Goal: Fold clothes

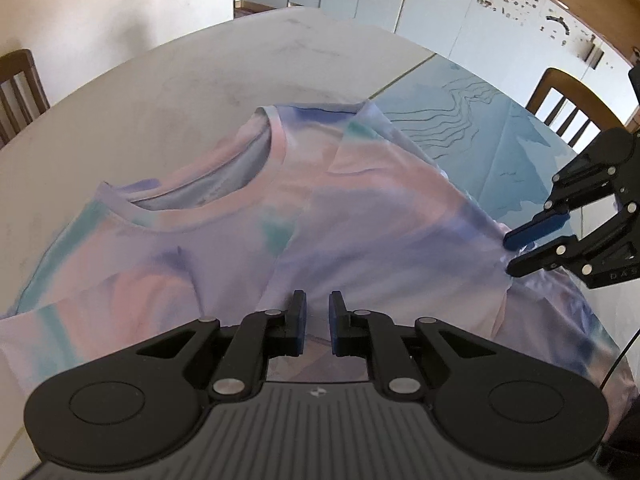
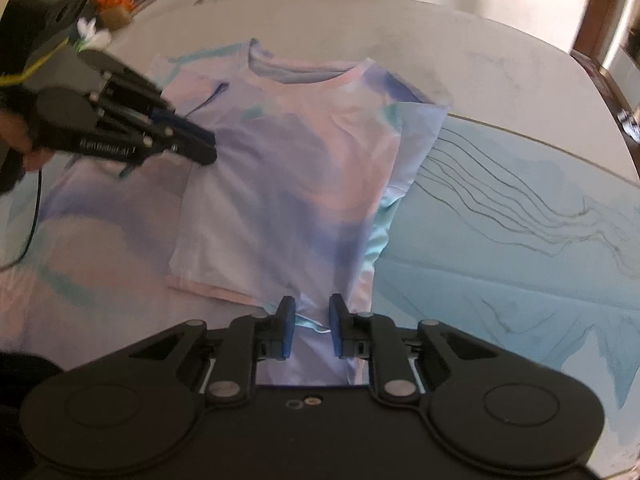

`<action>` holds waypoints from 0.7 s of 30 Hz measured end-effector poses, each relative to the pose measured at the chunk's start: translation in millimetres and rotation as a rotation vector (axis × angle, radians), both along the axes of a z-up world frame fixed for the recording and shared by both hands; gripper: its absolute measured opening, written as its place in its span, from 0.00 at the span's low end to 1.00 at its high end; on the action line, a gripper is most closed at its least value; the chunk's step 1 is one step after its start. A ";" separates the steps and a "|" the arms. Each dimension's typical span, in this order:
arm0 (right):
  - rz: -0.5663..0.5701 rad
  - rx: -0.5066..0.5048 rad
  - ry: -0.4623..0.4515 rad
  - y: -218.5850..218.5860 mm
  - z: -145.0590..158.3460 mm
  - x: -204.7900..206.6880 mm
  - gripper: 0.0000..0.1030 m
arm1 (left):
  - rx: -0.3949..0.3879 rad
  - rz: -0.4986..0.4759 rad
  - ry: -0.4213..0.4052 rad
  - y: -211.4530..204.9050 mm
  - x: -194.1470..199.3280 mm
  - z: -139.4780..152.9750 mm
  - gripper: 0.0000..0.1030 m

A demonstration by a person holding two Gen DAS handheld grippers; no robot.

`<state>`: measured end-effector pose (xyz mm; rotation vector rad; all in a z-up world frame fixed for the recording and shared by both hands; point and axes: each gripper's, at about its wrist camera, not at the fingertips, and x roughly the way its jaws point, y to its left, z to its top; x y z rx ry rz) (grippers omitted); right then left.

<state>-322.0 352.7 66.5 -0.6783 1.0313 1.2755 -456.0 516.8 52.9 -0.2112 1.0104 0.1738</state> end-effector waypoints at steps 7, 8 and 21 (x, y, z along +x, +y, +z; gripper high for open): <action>-0.004 -0.008 -0.059 38.2 20.6 44.9 1.00 | 0.088 0.069 0.004 47.5 -26.9 27.9 0.13; -0.008 -0.024 -0.054 45.9 20.7 53.5 1.00 | 0.099 0.092 0.015 57.7 -32.9 29.5 0.21; -0.115 -0.084 -0.013 102.5 -3.7 96.7 1.00 | 0.125 0.301 0.116 143.9 -82.8 1.7 0.57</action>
